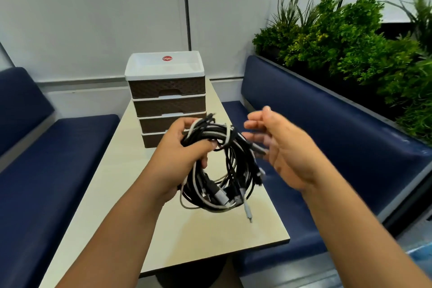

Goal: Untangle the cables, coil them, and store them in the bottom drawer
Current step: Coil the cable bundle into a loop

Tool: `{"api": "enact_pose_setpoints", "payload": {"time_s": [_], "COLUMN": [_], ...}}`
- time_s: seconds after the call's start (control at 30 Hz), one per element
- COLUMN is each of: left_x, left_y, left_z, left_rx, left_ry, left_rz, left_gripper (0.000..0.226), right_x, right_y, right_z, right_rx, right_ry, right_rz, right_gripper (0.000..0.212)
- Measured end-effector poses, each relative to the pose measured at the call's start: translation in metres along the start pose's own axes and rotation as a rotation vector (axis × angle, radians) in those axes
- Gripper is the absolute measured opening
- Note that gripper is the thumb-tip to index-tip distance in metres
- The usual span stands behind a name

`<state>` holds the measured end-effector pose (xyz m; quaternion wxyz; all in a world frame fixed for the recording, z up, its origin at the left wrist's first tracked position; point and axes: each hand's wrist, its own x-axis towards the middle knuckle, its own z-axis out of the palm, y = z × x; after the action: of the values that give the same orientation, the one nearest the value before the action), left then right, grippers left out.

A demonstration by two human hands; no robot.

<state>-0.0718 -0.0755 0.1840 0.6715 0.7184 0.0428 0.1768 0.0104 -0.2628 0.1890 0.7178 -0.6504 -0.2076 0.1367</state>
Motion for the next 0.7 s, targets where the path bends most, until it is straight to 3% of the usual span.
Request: {"api": "enact_pose_setpoints", "payload": {"time_s": [0.13, 0.3, 0.37, 0.57, 0.7], "left_x": [0.006, 0.011, 0.012, 0.016, 0.016], "left_y": [-0.009, -0.020, -0.024, -0.037, -0.047], "left_z": [-0.007, -0.006, -0.006, -0.020, -0.022], "left_rx": [-0.274, -0.438, -0.467, -0.604, -0.689], "left_ry": [0.044, 0.100, 0.125, 0.144, 0.184], "left_rz": [-0.074, -0.121, -0.152, -0.283, -0.299], "left_gripper": [0.015, 0.014, 0.017, 0.019, 0.018], "right_x": [-0.017, -0.020, -0.018, -0.009, -0.008], "right_y": [0.044, 0.058, 0.061, 0.071, 0.088], "right_z": [0.003, 0.027, 0.029, 0.016, 0.023], "right_rx": [0.279, 0.379, 0.381, 0.612, 0.623], "right_ry": [-0.059, -0.035, -0.020, -0.085, -0.136], "right_rz": [0.187, 0.231, 0.232, 0.332, 0.362], "right_gripper": [0.070, 0.041, 0.039, 0.076, 0.071]}}
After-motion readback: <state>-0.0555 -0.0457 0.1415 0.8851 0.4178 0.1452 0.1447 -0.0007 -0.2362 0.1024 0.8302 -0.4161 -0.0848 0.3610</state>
